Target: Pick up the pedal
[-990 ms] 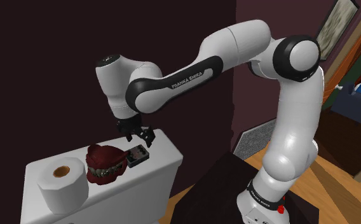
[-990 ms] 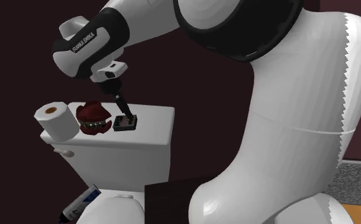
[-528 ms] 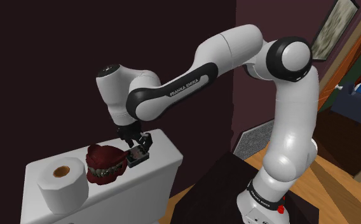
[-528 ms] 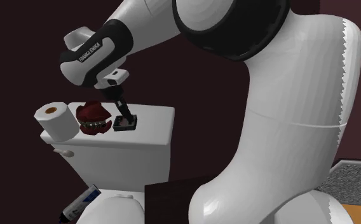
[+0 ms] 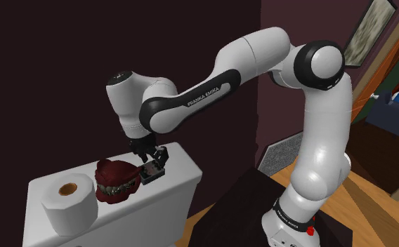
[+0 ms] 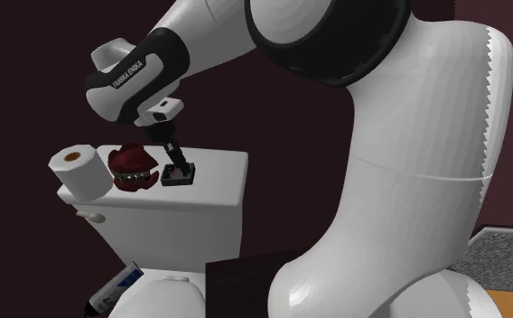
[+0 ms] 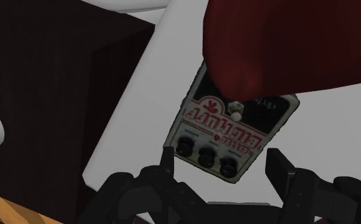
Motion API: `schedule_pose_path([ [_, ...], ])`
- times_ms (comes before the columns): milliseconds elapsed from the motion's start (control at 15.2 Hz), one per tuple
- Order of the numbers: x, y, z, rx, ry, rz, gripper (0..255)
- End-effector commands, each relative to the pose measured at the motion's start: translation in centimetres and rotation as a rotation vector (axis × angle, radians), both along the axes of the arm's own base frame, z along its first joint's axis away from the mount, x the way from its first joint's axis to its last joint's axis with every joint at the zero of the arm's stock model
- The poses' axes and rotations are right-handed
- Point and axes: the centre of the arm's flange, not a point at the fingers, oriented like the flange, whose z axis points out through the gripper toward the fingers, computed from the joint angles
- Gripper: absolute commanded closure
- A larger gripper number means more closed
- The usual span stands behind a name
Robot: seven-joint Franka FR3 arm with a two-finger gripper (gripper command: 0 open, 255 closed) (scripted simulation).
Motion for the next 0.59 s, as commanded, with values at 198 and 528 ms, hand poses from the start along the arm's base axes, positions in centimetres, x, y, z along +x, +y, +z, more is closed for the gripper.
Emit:
schedule_pose_path([
  [198,-0.1,0.0,1.4,0.002,0.0,0.001,255],
  [528,-0.1,0.0,4.0,0.002,0.0,0.001,255],
])
